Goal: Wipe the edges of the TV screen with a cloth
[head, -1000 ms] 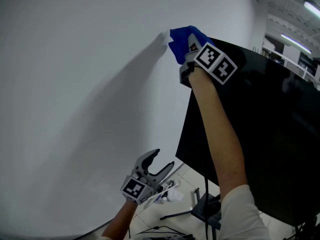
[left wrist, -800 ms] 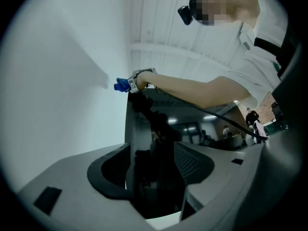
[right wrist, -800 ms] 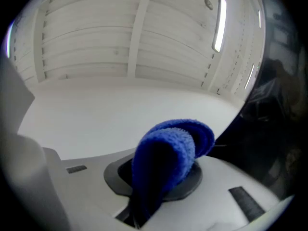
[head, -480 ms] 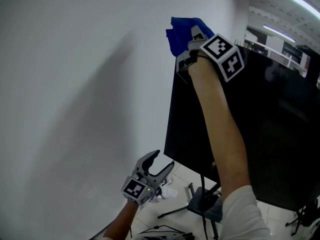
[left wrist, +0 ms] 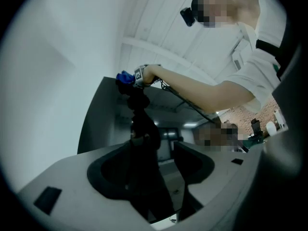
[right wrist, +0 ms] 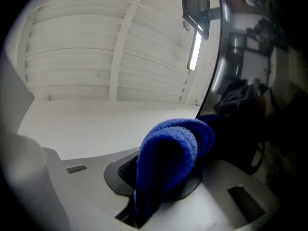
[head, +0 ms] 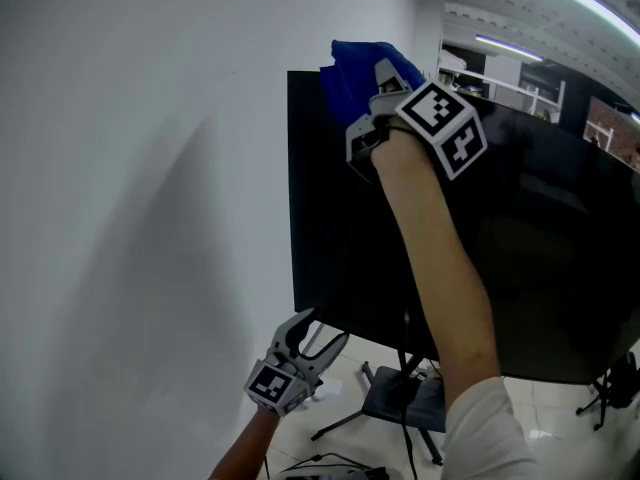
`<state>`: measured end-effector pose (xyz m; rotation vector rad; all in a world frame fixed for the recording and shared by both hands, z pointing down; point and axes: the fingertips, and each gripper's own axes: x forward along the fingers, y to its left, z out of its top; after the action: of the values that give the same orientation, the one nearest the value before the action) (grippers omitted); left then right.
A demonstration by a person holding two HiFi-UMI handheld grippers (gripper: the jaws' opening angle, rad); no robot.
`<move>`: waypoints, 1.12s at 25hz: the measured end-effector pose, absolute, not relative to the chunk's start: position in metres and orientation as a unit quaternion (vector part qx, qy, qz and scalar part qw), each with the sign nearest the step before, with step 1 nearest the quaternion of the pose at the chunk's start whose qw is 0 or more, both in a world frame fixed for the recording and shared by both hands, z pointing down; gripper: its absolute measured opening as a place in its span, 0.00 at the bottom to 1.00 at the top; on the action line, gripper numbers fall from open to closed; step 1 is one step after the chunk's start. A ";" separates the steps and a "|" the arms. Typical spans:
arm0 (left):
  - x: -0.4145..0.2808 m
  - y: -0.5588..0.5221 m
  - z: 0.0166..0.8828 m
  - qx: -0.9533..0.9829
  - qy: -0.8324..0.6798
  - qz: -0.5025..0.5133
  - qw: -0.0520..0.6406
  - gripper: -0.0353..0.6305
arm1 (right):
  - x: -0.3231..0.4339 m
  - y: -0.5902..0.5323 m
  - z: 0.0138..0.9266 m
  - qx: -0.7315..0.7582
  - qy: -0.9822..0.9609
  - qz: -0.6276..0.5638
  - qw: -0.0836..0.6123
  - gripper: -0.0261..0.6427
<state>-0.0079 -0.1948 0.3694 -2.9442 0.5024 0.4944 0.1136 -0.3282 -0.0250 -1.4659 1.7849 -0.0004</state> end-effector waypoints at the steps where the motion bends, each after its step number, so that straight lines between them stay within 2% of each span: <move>1: 0.000 -0.189 0.368 -0.972 0.156 0.164 0.056 0.46 | 0.122 -0.317 -0.027 -0.586 0.703 0.007 0.403 0.16; 16: 0.131 -0.111 0.317 -0.988 -0.024 0.151 0.038 0.46 | 0.274 -0.175 -0.085 -0.676 0.611 0.089 0.402 0.16; 25: 0.221 0.006 0.317 -0.982 -0.133 0.131 0.032 0.46 | 0.393 -0.011 -0.092 -0.741 0.521 0.138 0.400 0.16; 28: 0.230 0.001 0.322 -0.978 -0.163 0.131 0.030 0.46 | 0.422 0.001 -0.085 -0.767 0.483 0.149 0.395 0.16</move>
<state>0.2301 0.0014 0.3221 -3.0143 -0.5016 0.4034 0.4221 0.0006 -0.0846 -1.9448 1.2253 0.3774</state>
